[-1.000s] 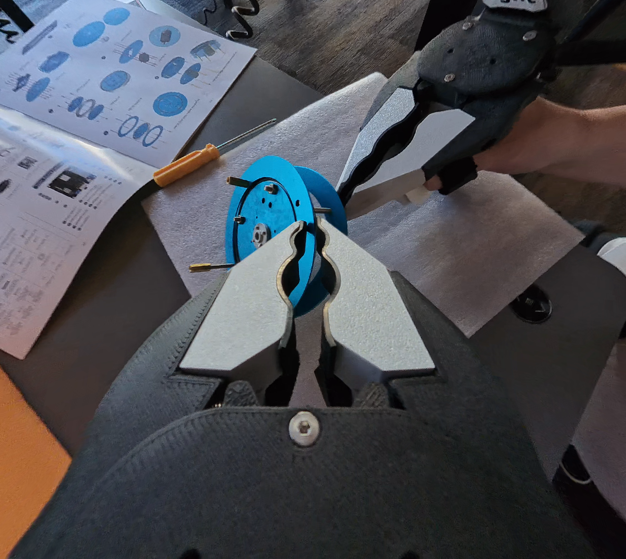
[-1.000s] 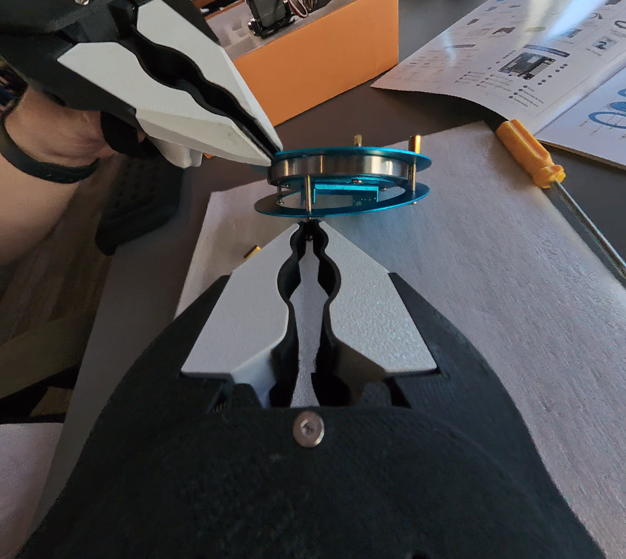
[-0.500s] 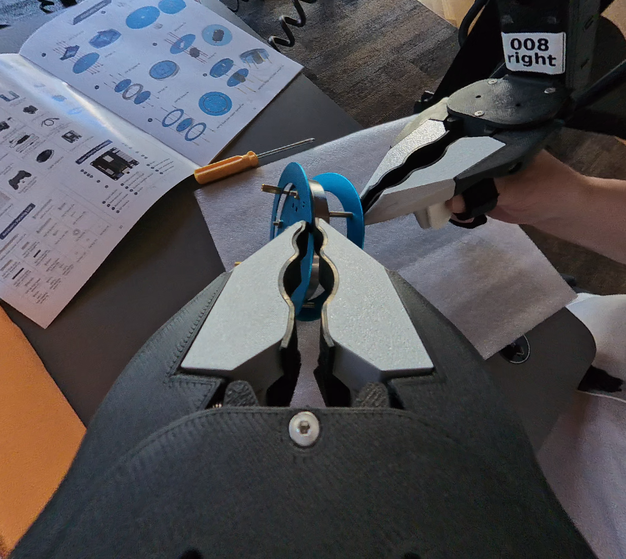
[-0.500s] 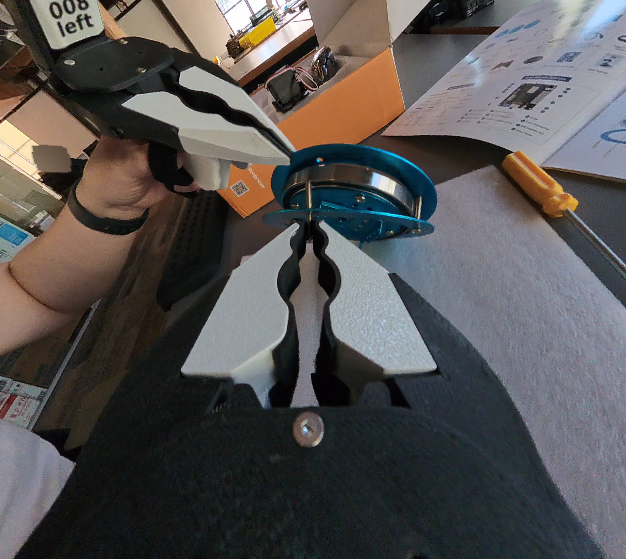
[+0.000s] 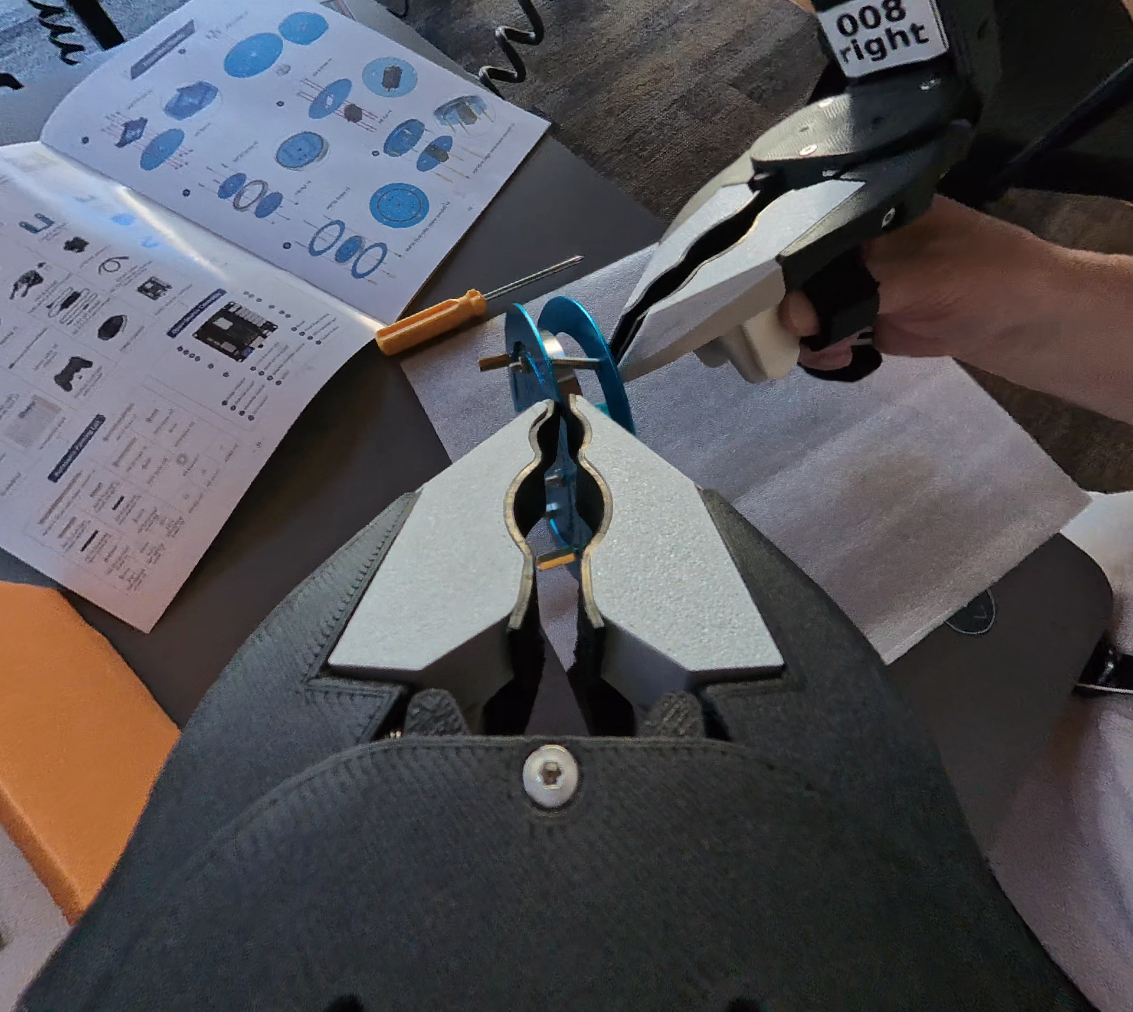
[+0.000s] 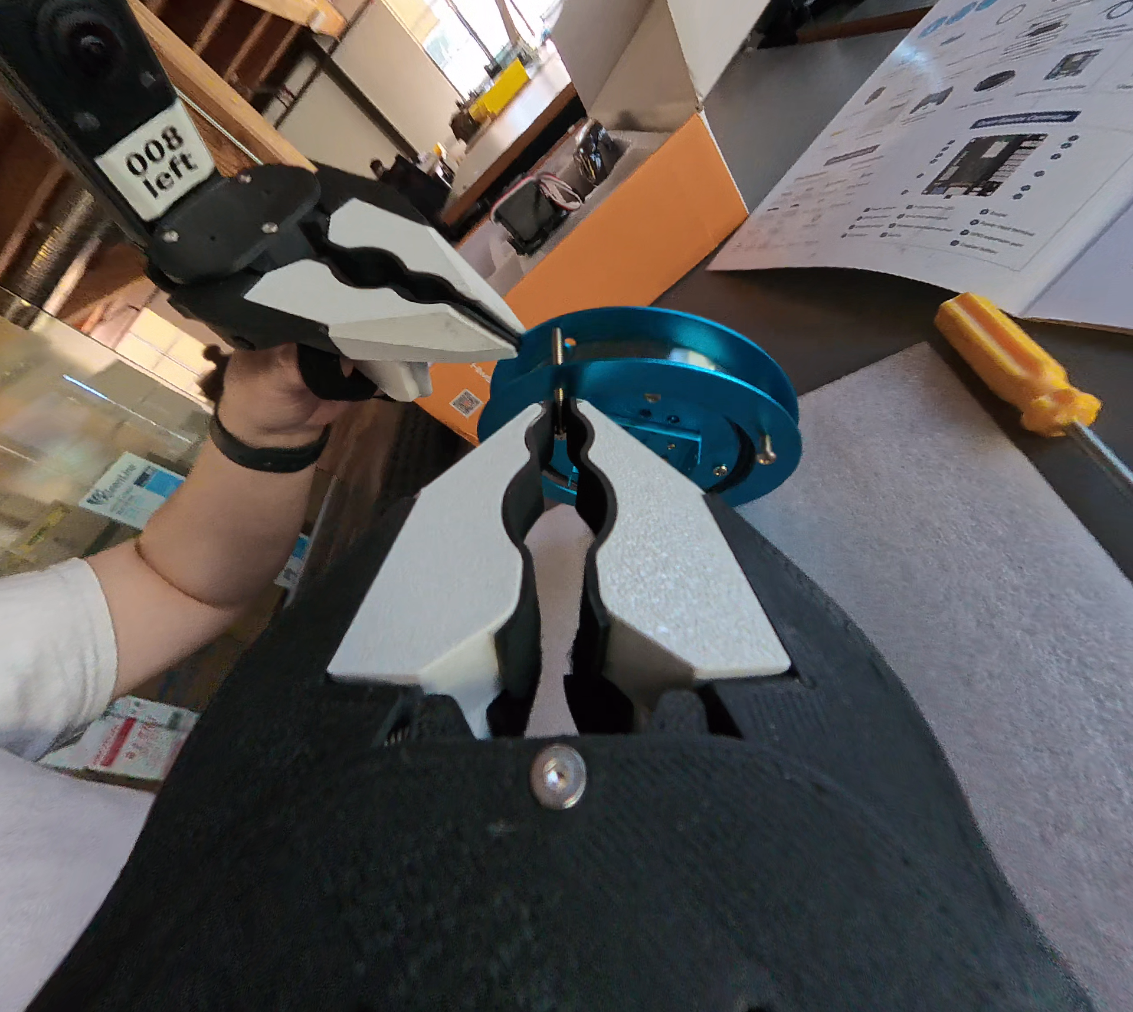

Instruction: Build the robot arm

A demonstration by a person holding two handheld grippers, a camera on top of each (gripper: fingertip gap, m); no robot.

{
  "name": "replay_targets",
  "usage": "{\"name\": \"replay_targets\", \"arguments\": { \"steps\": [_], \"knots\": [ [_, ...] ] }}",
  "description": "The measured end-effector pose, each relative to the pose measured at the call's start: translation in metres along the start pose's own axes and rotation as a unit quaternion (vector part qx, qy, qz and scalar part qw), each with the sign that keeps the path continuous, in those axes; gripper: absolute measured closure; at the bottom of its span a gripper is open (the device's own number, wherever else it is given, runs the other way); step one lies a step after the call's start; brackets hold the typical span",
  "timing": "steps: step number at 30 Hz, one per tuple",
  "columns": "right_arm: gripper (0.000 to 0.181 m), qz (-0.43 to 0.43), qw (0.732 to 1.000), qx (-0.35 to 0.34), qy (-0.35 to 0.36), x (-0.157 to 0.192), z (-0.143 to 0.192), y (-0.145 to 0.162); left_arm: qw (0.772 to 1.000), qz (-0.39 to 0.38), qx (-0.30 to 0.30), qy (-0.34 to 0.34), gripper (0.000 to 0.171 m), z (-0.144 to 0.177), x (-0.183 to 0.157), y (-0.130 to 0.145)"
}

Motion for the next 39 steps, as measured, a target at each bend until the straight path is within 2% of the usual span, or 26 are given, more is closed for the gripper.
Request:
{"name": "replay_targets", "arguments": {
  "steps": [9,15,21,24,26,28,32,39],
  "knots": [
    [0.180,0.051,0.988,0.129,0.071,0.001,0.006,-0.005,1.000,0.023,-0.004,0.016,0.171,-0.004,-0.004,-0.002],
    [0.180,0.053,0.982,0.160,0.088,0.001,0.005,-0.006,0.999,0.001,-0.016,0.044,0.171,-0.008,-0.016,-0.002],
    [0.180,0.067,0.988,0.121,0.064,0.000,0.008,-0.002,0.998,-0.014,-0.016,0.057,0.171,-0.008,-0.021,-0.001],
    [0.180,0.079,0.990,0.098,0.057,-0.003,0.013,0.000,0.996,0.015,-0.045,0.072,0.166,-0.002,-0.013,-0.008],
    [0.180,0.092,0.990,0.090,0.054,-0.005,0.016,0.001,0.995,0.048,-0.042,0.079,0.161,-0.003,0.003,-0.010],
    [0.180,0.096,0.990,0.087,0.052,-0.005,0.018,0.002,0.986,0.094,-0.039,0.129,0.159,-0.010,0.009,-0.012],
    [0.180,0.105,0.989,0.084,0.054,-0.007,0.021,0.003,0.950,0.196,-0.014,0.244,0.157,-0.023,0.001,-0.014],
    [0.180,0.113,0.989,0.083,0.044,-0.009,0.023,0.004,0.932,0.230,0.002,0.281,0.160,-0.039,-0.005,-0.010]
  ]
}}
Point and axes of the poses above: each gripper's, where its closed fingertips meet, z back along the fingers, y out of its underside, x = y × z across the jaws, the point moved 3 cm from there along z, back along the fingers, and after that the axes turned 2 degrees about z, right-handed, at the moved point
